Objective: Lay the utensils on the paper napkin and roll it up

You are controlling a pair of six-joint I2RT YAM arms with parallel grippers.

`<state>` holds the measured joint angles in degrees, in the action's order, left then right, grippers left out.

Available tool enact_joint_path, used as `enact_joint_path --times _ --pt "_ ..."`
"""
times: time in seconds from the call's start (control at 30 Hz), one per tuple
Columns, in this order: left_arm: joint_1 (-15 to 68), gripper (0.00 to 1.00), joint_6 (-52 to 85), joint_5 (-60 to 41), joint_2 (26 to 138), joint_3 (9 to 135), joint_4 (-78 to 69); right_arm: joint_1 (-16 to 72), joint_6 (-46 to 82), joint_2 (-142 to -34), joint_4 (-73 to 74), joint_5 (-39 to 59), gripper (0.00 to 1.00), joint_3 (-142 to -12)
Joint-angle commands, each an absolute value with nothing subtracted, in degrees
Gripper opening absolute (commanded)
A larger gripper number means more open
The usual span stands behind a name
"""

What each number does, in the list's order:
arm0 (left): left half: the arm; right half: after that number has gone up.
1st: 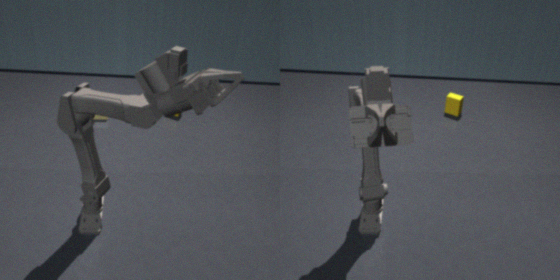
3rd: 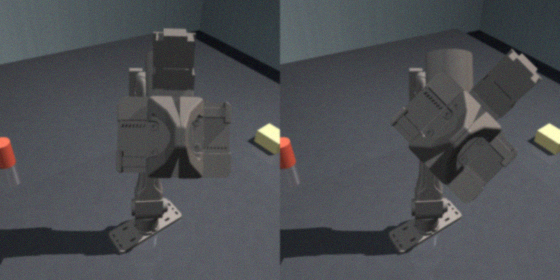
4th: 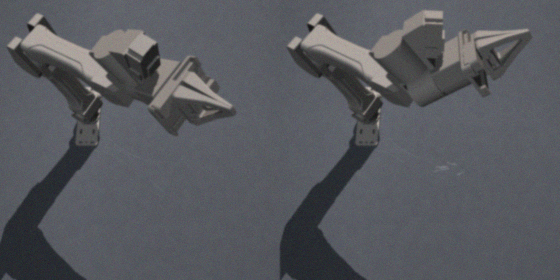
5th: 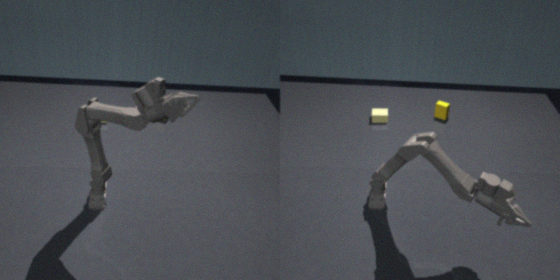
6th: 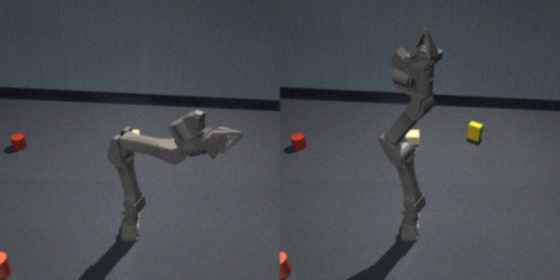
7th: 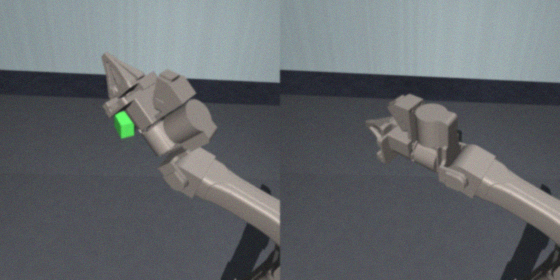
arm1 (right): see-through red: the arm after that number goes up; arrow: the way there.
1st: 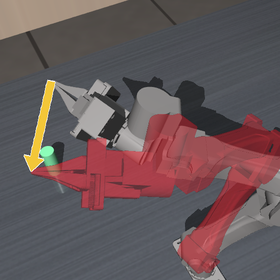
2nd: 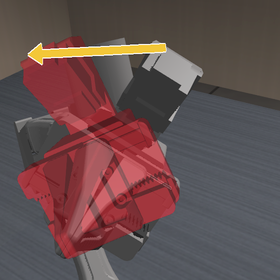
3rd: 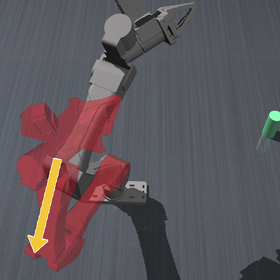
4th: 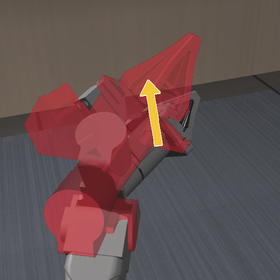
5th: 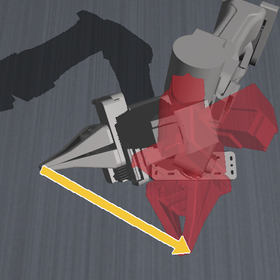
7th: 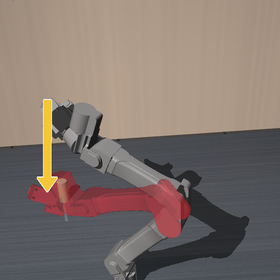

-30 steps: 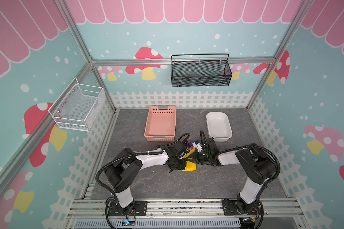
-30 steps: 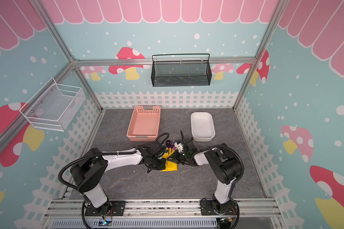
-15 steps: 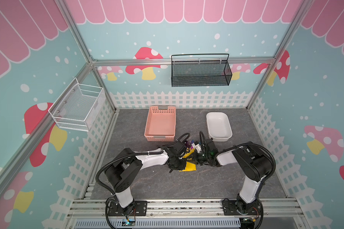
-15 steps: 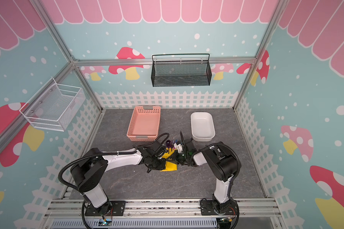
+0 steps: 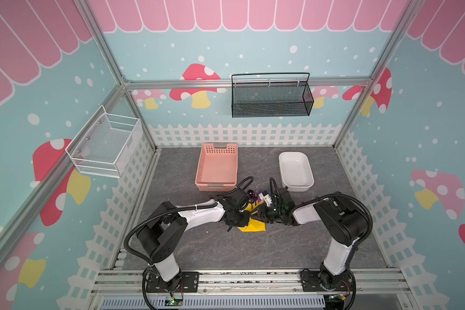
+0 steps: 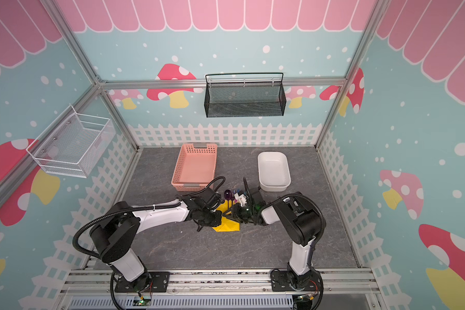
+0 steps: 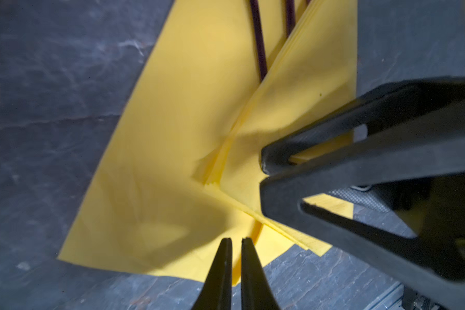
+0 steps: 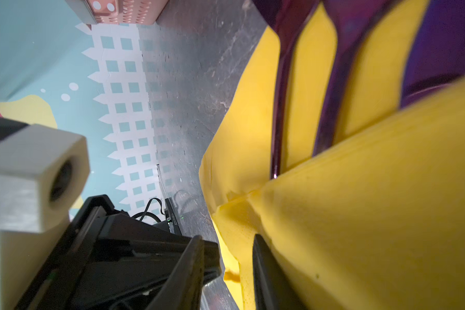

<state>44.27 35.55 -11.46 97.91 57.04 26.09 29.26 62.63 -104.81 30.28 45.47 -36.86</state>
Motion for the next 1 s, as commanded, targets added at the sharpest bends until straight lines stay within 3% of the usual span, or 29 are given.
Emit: enact_joint_path --times 0.0,0.2,0.4,0.97 --pt "42.7 0.11 35.86 -10.03 95.97 57.51 26.5 29.62 62.59 -104.89 30.08 45.43 0.3 -36.07" --pt "40.39 0.06 36.14 -13.32 97.12 58.56 25.24 29.62 62.39 -105.79 30.22 45.44 0.18 -36.04" --pt "40.26 0.03 37.42 -14.36 99.78 61.5 25.15 29.62 62.24 -106.52 30.2 45.7 0.13 -35.97" --pt "40.39 0.0 38.93 -15.99 105.95 63.0 25.16 29.64 62.44 -105.92 30.08 45.71 0.1 -35.49"
